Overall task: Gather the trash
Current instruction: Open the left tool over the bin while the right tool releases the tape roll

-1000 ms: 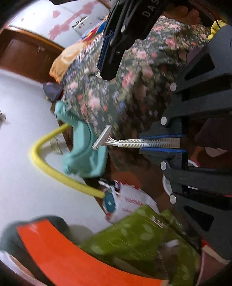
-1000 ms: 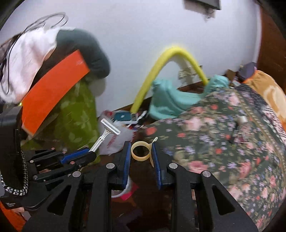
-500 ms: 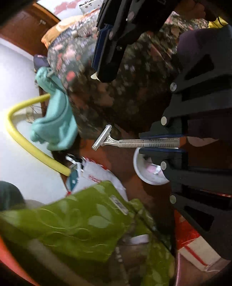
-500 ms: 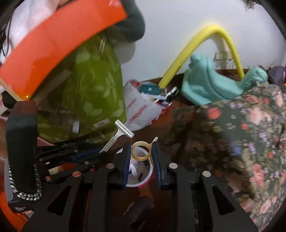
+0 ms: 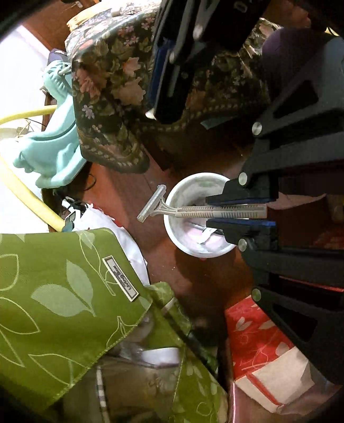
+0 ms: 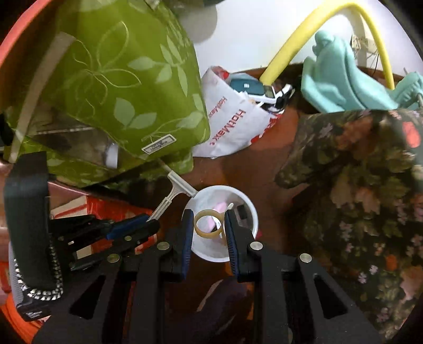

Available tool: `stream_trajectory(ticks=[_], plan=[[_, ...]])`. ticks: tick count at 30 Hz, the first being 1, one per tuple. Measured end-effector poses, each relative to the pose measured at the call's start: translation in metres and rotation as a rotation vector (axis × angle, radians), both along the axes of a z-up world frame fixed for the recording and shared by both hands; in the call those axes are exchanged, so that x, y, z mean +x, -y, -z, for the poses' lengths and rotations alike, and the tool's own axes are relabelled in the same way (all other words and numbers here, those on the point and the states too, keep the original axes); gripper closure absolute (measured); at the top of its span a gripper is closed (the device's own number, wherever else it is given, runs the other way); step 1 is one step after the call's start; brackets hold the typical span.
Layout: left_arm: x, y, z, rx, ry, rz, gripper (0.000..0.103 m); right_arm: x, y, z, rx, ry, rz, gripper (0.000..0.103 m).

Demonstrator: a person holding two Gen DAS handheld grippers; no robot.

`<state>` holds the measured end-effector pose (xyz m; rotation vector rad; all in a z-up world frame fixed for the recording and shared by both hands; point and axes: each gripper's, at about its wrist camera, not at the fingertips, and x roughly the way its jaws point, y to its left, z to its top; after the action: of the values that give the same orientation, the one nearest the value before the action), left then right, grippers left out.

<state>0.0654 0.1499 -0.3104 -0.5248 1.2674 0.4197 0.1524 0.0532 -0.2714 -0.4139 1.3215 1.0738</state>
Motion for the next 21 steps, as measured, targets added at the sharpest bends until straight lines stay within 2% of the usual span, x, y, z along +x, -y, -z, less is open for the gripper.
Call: stream_trajectory(ticks=[5, 8, 13, 21], plan=[[0.004, -0.007, 0.007, -0.037, -0.038, -0.019, 0.087, 0.003, -0.003, 0.009, -0.022, -0.079, -0.006, 0.080], [0.004, -0.006, 0.006, -0.023, -0.048, -0.019, 0.087, 0.003, 0.000, 0.014, -0.053, -0.095, 0.006, 0.068], [0.003, -0.001, -0.004, -0.017, -0.036, -0.015, 0.087, 0.002, 0.010, 0.007, -0.060, -0.073, 0.010, 0.067], [0.002, 0.015, -0.038, 0.024, 0.000, 0.010, 0.087, 0.003, 0.032, -0.031, -0.011, -0.002, 0.030, 0.067]])
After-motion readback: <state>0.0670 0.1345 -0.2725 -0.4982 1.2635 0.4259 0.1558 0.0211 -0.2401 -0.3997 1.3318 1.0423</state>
